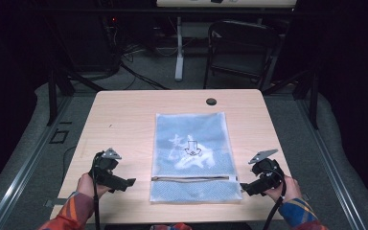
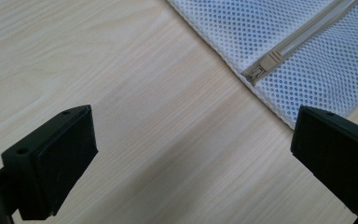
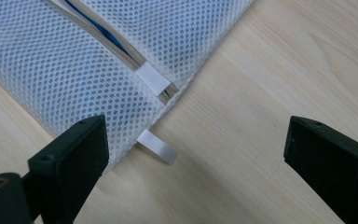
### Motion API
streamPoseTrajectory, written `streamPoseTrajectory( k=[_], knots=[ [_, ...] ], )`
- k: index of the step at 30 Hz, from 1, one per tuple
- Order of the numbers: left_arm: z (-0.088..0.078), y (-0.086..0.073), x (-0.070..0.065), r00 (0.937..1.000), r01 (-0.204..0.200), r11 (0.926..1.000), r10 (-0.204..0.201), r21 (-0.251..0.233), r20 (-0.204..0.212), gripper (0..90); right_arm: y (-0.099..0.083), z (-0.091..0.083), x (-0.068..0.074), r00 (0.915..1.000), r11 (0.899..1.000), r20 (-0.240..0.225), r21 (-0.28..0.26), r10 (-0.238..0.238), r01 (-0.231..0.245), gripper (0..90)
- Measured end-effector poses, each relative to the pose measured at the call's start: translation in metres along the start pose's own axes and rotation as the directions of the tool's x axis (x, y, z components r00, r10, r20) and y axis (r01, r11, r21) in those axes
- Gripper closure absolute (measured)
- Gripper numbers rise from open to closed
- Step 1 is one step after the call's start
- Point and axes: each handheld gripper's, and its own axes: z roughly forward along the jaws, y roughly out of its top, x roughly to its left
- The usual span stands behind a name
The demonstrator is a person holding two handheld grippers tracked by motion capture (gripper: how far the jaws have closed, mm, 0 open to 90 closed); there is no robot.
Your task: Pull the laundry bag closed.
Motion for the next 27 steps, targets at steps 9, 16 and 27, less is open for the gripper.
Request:
streamPoseTrajectory(
  k=[9,16,27],
  knots=[
    [0.001,0.003,-0.004,0.9961,-0.081,0.9956,0.082,-0.047,0.033,0.0,0.007,0.002,0.007,0.9985,0.999,-0.041,-0.030,-0.036,0.034,11.4],
    [0.001,0.003,-0.004,0.9905,-0.125,0.9897,0.129,-0.070,0.048,0.1,0.016,0.004,0.013,0.9962,0.998,-0.073,-0.049,-0.047,0.044,13.9],
    [0.008,0.008,-0.026,0.9686,-0.222,0.9740,0.226,-0.046,0.105,8.9,0.032,0.010,0.032,0.9893,0.995,-0.121,-0.074,-0.082,0.073,15.0]
  ],
)
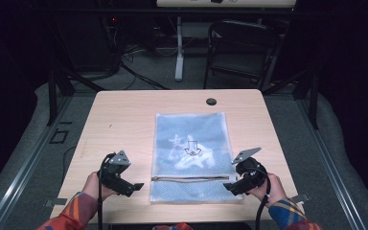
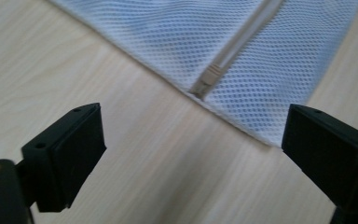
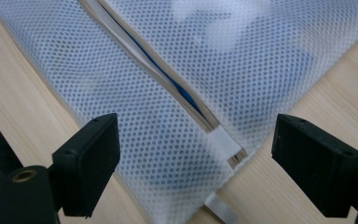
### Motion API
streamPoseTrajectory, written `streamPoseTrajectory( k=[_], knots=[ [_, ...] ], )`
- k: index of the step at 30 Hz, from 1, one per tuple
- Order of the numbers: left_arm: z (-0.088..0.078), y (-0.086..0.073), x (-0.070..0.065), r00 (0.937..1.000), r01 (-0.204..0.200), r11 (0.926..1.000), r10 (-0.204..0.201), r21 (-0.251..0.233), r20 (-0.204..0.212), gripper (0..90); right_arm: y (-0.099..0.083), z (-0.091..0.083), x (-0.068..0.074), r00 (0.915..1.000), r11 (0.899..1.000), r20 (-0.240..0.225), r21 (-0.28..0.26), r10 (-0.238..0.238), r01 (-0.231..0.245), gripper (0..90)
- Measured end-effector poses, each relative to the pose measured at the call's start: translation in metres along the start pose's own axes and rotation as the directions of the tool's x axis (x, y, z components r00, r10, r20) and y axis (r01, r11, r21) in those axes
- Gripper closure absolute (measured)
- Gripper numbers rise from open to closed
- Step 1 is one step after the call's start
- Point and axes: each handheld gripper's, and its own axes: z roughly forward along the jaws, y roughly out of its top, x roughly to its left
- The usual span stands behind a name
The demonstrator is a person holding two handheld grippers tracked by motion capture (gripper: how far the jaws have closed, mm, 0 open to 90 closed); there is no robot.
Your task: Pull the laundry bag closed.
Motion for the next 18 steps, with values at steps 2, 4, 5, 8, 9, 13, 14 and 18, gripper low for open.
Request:
streamPoseTrajectory(
  k=[2,4,5,8,9,13,14,18],
  knots=[
    [0.001,0.002,-0.006,0.9997,-0.021,0.9998,0.021,-0.001,0.015,9.9,0.004,0.002,0.003,0.9999,1.000,-0.001,0.005,-0.011,0.011,15.1],
    [0.001,0.003,-0.010,0.9991,-0.035,0.9993,0.036,-0.010,0.024,13.5,0.008,0.004,0.006,0.9997,1.000,-0.009,0.004,-0.021,0.021,15.2],
    [0.001,0.003,-0.011,0.9989,-0.040,0.9991,0.041,-0.015,0.024,14.6,0.010,0.006,0.007,0.9995,1.000,-0.016,0.005,-0.027,0.027,15.4],
    [0.003,0.002,-0.013,0.9984,-0.045,0.9987,0.046,-0.023,0.032,20.2,0.016,0.011,0.013,0.9985,0.999,-0.029,0.004,-0.046,0.047,16.1],
    [0.004,0.001,-0.014,0.9980,-0.053,0.9985,0.054,-0.016,0.035,22.3,0.019,0.013,0.015,0.9983,0.999,-0.030,0.001,-0.050,0.050,16.5],
    [0.006,-0.001,-0.016,0.9974,-0.059,0.9982,0.060,-0.012,0.041,31.8,0.034,0.025,0.023,0.9957,0.997,-0.046,-0.014,-0.081,0.080,18.2],
    [0.007,-0.001,-0.017,0.9971,-0.058,0.9982,0.059,-0.016,0.048,31.8,0.034,0.025,0.023,0.9957,0.997,-0.046,-0.014,-0.081,0.080,18.2],
    [0.008,-0.001,-0.014,0.9976,-0.050,0.9985,0.051,-0.023,0.047,41.0,0.047,0.034,0.032,0.9913,0.993,-0.066,-0.019,-0.114,0.113,20.3]
  ],
)
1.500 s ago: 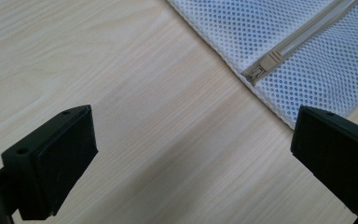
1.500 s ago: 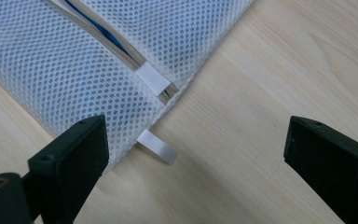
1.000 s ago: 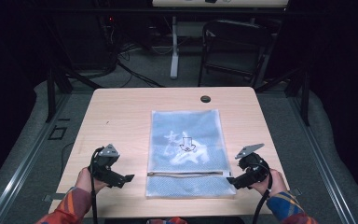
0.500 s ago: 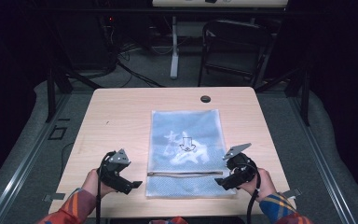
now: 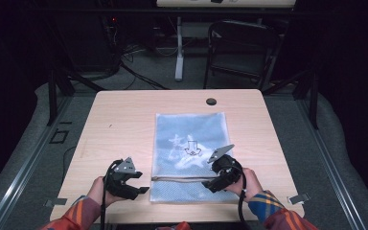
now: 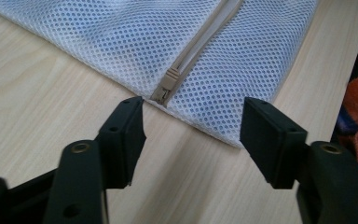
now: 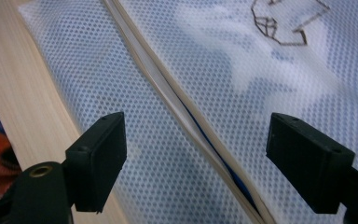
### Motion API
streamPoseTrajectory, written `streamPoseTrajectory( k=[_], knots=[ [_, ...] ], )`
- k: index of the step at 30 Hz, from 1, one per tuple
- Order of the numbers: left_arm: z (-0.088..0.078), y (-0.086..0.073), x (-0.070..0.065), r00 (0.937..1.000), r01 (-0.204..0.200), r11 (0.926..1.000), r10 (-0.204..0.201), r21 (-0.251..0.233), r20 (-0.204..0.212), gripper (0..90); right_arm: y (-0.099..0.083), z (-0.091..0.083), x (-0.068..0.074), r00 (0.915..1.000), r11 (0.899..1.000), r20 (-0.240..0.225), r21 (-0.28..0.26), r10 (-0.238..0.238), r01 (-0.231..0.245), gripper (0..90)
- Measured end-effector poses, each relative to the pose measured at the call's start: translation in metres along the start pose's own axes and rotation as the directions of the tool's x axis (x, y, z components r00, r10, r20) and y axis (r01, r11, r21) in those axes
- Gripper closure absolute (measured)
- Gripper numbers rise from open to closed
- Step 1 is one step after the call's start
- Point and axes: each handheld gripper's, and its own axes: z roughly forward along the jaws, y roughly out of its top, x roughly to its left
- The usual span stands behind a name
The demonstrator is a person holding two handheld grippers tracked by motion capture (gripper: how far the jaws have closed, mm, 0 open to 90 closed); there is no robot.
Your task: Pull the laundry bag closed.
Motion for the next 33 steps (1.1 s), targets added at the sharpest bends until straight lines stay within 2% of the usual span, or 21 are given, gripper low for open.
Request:
streamPoseTrajectory(
  k=[2,3,10,13,14,17,19,22,24,25,28,31,33],
  knots=[
    [0.001,0.000,0.001,1.0000,0.009,0.9999,-0.009,-0.008,0.003,45.2,0.006,0.006,0.004,0.9998,1.000,-0.003,0.003,-0.019,0.019,20.7],
    [0.001,0.000,0.002,0.9999,0.007,0.9999,-0.007,-0.011,0.010,47.1,0.009,0.009,0.005,0.9998,1.000,-0.013,-0.003,-0.014,0.014,21.2],
    [0.009,0.002,-0.005,0.9986,-0.031,0.9995,0.031,0.010,0.043,57.9,0.031,0.022,0.018,0.9975,0.998,-0.039,-0.013,-0.060,0.059,21.8],
    [0.012,0.003,-0.006,0.9984,-0.033,0.9994,0.033,0.011,0.046,62.9,0.040,0.029,0.024,0.9943,0.995,-0.047,-0.006,-0.096,0.096,21.8],
    [0.013,0.003,-0.007,0.9986,-0.041,0.9990,0.040,0.016,0.036,64.9,0.042,0.031,0.026,0.9940,0.995,-0.050,-0.010,-0.097,0.097,21.9],
    [0.017,0.004,-0.008,0.9978,-0.050,0.9983,0.049,0.029,0.046,69.4,0.048,0.035,0.030,0.9922,0.994,-0.065,-0.017,-0.106,0.105,21.9],
    [0.019,0.004,-0.008,0.9969,-0.046,0.9985,0.044,0.031,0.066,73.6,0.052,0.037,0.031,0.9920,0.994,-0.066,-0.018,-0.108,0.107,22.0],
    [0.020,0.005,-0.006,0.9963,-0.043,0.9985,0.040,0.035,0.076,76.0,0.055,0.041,0.032,0.9909,0.994,-0.074,-0.019,-0.112,0.111,21.9],
    [0.021,0.004,-0.006,0.9964,-0.046,0.9983,0.043,0.035,0.073,77.0,0.057,0.043,0.033,0.9894,0.992,-0.078,-0.016,-0.123,0.122,21.9],
    [0.021,0.004,-0.007,0.9973,-0.048,0.9979,0.046,0.043,0.058,77.3,0.058,0.044,0.034,0.9893,0.993,-0.081,-0.013,-0.121,0.121,21.9],
    [0.022,0.003,-0.005,0.9965,-0.038,0.9984,0.035,0.042,0.076,80.3,0.061,0.047,0.035,0.9874,0.991,-0.085,-0.024,-0.133,0.132,22.0],
    [0.022,0.003,-0.004,0.9975,-0.033,0.9987,0.030,0.039,0.064,86.9,0.064,0.051,0.036,0.9861,0.990,-0.093,-0.025,-0.138,0.136,22.3],
    [0.022,0.003,-0.004,0.9976,-0.031,0.9987,0.028,0.040,0.064,88.3,0.067,0.054,0.037,0.9829,0.987,-0.095,-0.020,-0.158,0.156,24.0]
  ],
)
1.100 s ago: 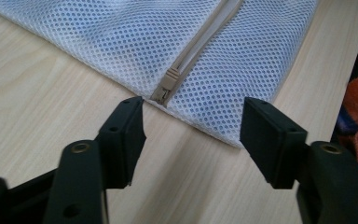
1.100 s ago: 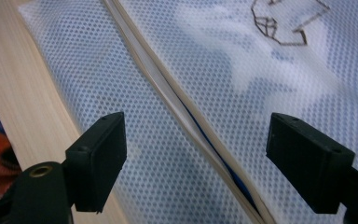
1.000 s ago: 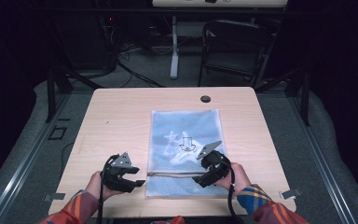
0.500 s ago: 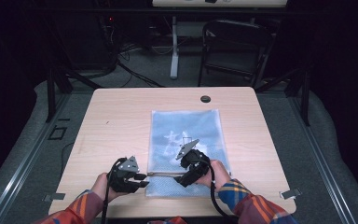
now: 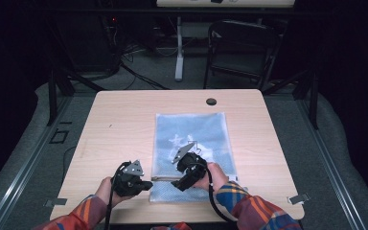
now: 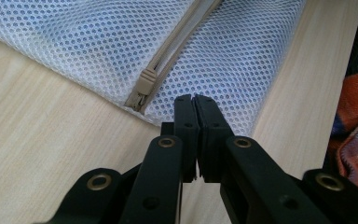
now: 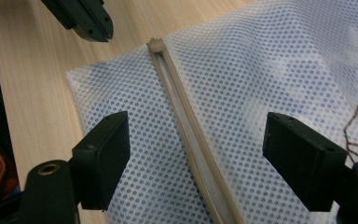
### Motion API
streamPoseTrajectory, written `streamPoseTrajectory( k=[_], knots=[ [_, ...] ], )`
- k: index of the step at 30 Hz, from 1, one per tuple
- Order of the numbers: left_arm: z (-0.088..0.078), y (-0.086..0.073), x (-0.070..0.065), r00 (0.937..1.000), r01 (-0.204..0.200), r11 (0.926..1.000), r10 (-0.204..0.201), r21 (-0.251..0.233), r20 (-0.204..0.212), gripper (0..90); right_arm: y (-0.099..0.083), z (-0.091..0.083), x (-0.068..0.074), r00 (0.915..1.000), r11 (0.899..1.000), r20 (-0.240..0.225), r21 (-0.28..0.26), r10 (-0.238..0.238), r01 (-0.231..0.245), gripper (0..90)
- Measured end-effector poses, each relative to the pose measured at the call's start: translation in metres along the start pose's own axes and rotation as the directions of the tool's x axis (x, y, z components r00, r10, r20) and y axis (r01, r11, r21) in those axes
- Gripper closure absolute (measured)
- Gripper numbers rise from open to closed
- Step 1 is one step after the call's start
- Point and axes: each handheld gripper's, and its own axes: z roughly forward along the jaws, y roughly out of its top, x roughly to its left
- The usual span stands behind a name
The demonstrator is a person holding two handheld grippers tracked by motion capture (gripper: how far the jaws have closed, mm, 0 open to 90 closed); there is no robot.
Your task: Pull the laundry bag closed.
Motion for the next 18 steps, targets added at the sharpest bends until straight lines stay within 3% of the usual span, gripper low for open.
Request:
streamPoseTrajectory(
  k=[6,11,18],
  knots=[
    [0.006,0.002,0.000,0.9998,-0.014,0.9998,0.014,0.017,0.015,90.0,0.007,0.010,0.004,0.9998,1.000,-0.007,-0.014,-0.016,0.016,30.1],
    [0.014,0.002,0.001,0.9995,-0.028,0.9984,0.027,0.050,0.015,90.0,0.016,0.019,0.007,0.9995,0.999,0.000,-0.018,-0.031,0.031,51.4],
    [0.020,0.003,0.007,0.9998,-0.019,0.9981,0.018,0.058,0.009,90.0,0.027,0.037,0.011,0.9979,0.998,-0.017,-0.021,-0.062,0.062,64.1]
  ],
)
